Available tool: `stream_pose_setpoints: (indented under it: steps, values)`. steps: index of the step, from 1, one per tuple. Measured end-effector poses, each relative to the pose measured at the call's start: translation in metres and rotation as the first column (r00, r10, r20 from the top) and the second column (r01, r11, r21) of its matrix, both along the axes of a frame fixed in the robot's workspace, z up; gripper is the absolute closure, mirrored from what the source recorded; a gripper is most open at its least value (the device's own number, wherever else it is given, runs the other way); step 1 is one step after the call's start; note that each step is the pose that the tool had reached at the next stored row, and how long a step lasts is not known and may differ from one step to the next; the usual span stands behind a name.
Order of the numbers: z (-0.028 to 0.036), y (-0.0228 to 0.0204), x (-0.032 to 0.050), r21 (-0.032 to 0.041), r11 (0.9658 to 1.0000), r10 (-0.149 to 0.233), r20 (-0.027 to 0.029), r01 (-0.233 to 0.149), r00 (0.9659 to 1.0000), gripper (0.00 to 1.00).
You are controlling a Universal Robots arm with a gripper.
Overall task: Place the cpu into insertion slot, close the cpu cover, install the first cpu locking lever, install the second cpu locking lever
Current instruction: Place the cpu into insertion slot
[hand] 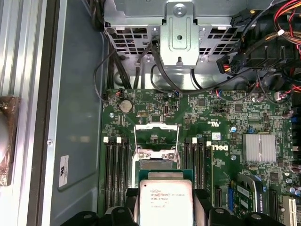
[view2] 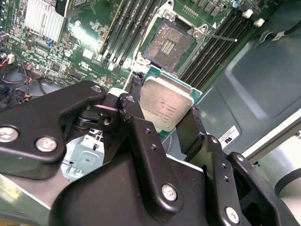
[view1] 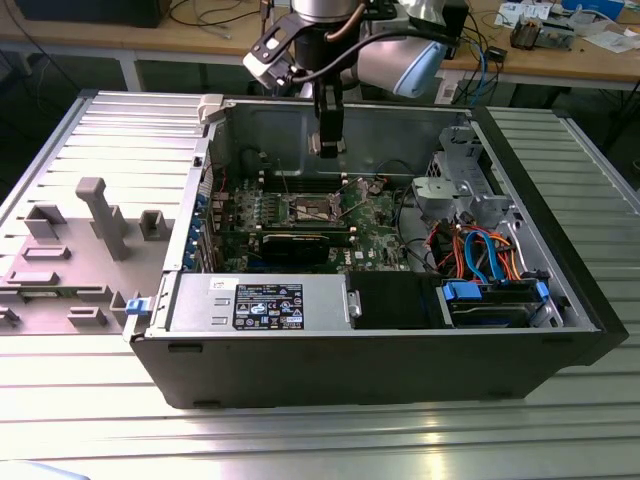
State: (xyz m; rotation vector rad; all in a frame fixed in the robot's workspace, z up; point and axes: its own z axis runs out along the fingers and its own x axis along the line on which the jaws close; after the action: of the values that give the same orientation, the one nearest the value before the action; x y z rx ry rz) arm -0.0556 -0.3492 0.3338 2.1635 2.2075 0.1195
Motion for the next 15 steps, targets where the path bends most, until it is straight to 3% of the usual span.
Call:
stream_pose_setpoints:
  steps: [15]
  values:
    - [-0.0074, 0.0000, 0.0000, -0.0001, 1.0000, 0.000, -0.0014, 0.000, 1.0000, 0.45]
